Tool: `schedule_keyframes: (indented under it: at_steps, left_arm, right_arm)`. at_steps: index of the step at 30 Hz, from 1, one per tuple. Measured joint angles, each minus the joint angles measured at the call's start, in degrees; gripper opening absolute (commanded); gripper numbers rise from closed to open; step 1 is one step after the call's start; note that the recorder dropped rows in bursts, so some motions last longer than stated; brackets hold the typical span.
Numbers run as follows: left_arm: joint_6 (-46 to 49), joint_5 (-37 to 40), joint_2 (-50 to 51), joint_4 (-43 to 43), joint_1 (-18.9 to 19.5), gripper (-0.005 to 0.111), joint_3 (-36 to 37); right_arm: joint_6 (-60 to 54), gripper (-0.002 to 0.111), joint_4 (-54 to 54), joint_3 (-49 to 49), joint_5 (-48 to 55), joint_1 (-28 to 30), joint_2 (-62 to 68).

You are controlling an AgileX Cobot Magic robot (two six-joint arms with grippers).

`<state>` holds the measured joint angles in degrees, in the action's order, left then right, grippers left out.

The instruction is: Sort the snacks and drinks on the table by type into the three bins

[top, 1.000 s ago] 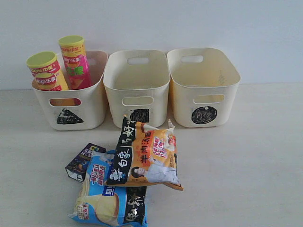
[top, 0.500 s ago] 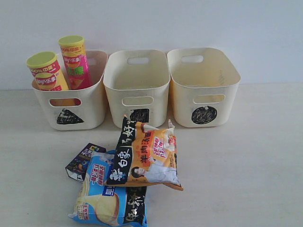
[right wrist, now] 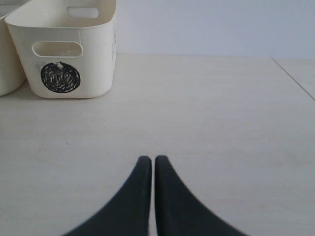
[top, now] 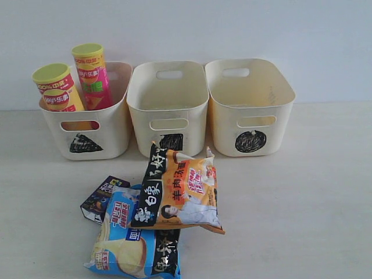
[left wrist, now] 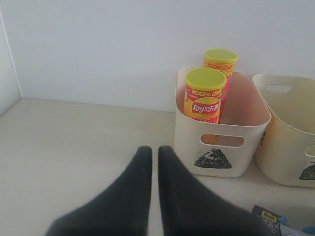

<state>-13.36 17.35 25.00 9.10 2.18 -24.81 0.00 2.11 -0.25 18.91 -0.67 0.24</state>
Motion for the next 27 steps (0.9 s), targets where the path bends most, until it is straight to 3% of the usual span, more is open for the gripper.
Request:
schedule_keyframes:
  at_steps: [9,20,27]
  left_arm:
    - [2.37,-9.60,-8.45,0.00,0.00,0.004,11.26]
    - [3.60,-7.72,-22.55,-1.70,0.00,0.004,21.06]
    - [3.81,-7.09,-24.76,-2.92,0.00,0.004,24.64]
  right_arm:
    - [0.00,0.000,0.00,0.00,0.00,0.00,0.00]
    - [0.00,0.000,0.00,0.00,0.00,0.00,0.00]
    - [0.00,0.000,0.00,0.00,0.00,0.00,0.00]
